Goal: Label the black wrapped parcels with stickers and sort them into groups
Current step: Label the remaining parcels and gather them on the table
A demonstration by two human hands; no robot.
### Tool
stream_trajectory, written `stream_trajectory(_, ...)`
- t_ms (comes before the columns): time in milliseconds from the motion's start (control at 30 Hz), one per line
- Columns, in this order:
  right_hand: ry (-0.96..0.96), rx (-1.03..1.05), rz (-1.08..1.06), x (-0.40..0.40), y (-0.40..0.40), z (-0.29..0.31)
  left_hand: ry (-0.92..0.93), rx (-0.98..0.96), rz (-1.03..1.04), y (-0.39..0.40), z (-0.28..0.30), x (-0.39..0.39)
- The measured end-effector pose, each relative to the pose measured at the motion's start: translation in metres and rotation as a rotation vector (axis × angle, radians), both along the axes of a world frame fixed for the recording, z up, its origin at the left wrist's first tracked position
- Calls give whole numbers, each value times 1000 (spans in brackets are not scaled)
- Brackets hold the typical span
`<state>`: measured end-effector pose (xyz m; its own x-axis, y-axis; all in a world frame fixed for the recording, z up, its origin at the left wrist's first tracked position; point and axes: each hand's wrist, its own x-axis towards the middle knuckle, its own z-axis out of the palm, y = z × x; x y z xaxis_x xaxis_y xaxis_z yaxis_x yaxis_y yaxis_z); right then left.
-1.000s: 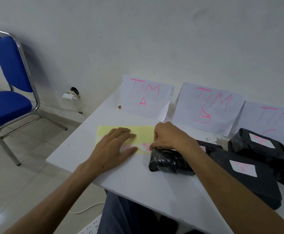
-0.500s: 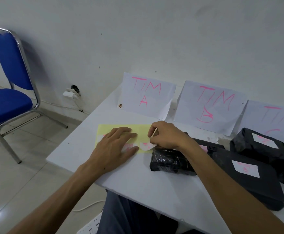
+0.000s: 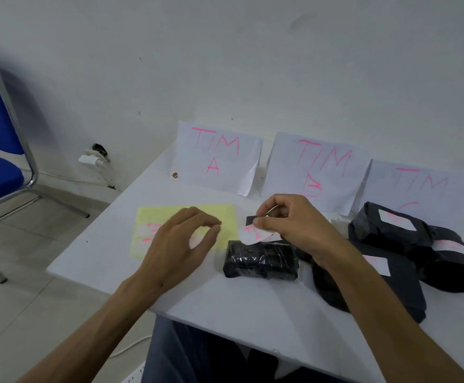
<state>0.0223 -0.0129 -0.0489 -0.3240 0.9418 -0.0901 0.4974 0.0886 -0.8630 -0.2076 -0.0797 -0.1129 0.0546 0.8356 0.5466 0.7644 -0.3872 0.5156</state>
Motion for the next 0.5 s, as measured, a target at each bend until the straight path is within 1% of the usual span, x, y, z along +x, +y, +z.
stream_trajectory(67,19,11,-52,5,-10,-1,-147,-109,-91,-1,13,22)
stream_trajectory(167,-3,53,-128,8,-22,-6,-292,-281,-168,2,23,41)
stream_trajectory(333,-29,110,-190,11,-33,-15,-522,-433,-224,7,24,42)
stream_trajectory(400,-49,131,-184,11,-36,-17,-553,-450,-217,7,23,40)
stream_trajectory(500,-79,180,-164,11,-37,-18,-526,-438,-201,7,21,41)
